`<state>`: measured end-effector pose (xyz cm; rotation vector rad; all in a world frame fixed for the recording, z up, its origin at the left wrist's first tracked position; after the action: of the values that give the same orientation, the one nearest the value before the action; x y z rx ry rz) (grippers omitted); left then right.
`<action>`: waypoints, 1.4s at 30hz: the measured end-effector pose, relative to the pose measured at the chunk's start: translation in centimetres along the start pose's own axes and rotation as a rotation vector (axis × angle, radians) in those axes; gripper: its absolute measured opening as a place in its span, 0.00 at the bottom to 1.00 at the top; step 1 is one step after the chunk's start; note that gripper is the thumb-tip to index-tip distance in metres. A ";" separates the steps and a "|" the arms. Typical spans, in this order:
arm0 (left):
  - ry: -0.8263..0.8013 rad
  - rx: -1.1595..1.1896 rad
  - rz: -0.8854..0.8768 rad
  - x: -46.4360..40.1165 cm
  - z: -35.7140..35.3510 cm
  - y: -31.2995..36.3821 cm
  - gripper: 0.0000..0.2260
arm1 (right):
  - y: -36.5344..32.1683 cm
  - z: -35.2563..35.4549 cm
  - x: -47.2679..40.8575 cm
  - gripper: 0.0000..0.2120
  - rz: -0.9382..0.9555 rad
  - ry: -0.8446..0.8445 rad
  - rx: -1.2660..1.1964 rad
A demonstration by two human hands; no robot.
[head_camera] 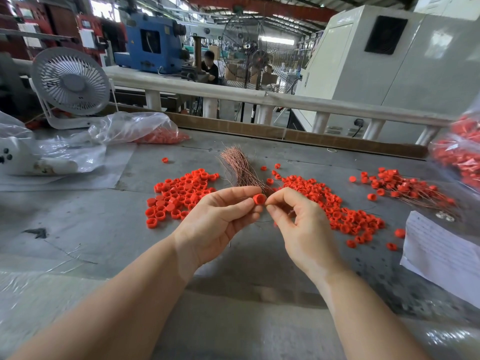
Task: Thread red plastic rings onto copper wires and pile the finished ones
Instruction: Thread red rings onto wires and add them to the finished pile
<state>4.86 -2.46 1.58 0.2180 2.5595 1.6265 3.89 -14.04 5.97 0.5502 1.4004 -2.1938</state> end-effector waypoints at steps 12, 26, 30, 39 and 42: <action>0.009 0.003 0.022 0.0 0.0 -0.1 0.09 | 0.1 0.2 0.1 0.08 -0.031 0.009 0.020; 0.064 0.018 0.075 0.0 0.4 -0.5 0.06 | 0.0 0.2 0.2 0.07 0.013 0.023 0.104; 0.072 0.016 0.078 0.1 0.5 -0.5 0.07 | -0.1 0.2 0.1 0.07 0.026 0.026 0.109; 0.072 0.025 0.086 0.2 0.5 -0.6 0.08 | -0.2 0.2 0.1 0.07 0.019 0.016 0.084; 0.067 0.037 0.095 0.1 0.5 -0.6 0.08 | -0.2 0.4 0.2 0.08 0.010 0.019 0.067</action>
<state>4.76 -2.26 0.81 0.2975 2.6688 1.6462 3.59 -14.30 6.20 0.6018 1.3352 -2.2394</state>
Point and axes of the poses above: each hand's wrist, its own x-axis away from the middle knuckle, its own z-axis out of the back of the hand, y = z × x, the point moved 9 cm from there along -x, towards the middle knuckle, and after that the axes turned 9 degrees about -x, right-handed, at the moved point
